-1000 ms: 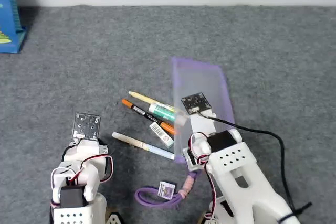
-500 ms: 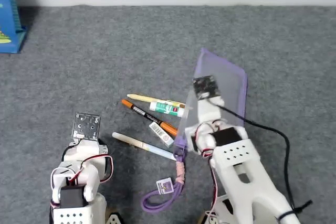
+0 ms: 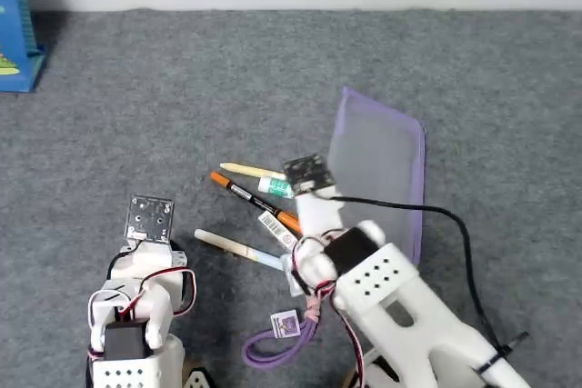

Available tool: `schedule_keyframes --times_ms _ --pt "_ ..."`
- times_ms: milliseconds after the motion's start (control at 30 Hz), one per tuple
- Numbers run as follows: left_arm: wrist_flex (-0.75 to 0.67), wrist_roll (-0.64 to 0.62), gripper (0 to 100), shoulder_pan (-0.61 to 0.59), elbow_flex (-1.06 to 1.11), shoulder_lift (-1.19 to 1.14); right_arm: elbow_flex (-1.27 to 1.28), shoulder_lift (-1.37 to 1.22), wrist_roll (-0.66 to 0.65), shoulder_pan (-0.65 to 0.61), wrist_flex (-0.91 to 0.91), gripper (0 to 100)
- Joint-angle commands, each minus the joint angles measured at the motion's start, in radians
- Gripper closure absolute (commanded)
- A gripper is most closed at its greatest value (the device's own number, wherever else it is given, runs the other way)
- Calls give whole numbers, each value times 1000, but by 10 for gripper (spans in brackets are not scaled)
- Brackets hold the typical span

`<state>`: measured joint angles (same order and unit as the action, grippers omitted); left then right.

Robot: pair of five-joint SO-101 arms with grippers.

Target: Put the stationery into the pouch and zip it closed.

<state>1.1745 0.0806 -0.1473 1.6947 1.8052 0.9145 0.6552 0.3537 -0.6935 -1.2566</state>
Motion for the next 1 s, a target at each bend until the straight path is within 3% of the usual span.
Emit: schedule_keyframes --times_ms 0,767,967 --pt "5 11 986 2 -12 8 -55 -4 60 -71 -18 779" --pt "5 11 986 2 -12 8 84 -5 54 -91 -4 779" --pt "5 11 986 2 -12 8 163 -5 48 -94 102 779"
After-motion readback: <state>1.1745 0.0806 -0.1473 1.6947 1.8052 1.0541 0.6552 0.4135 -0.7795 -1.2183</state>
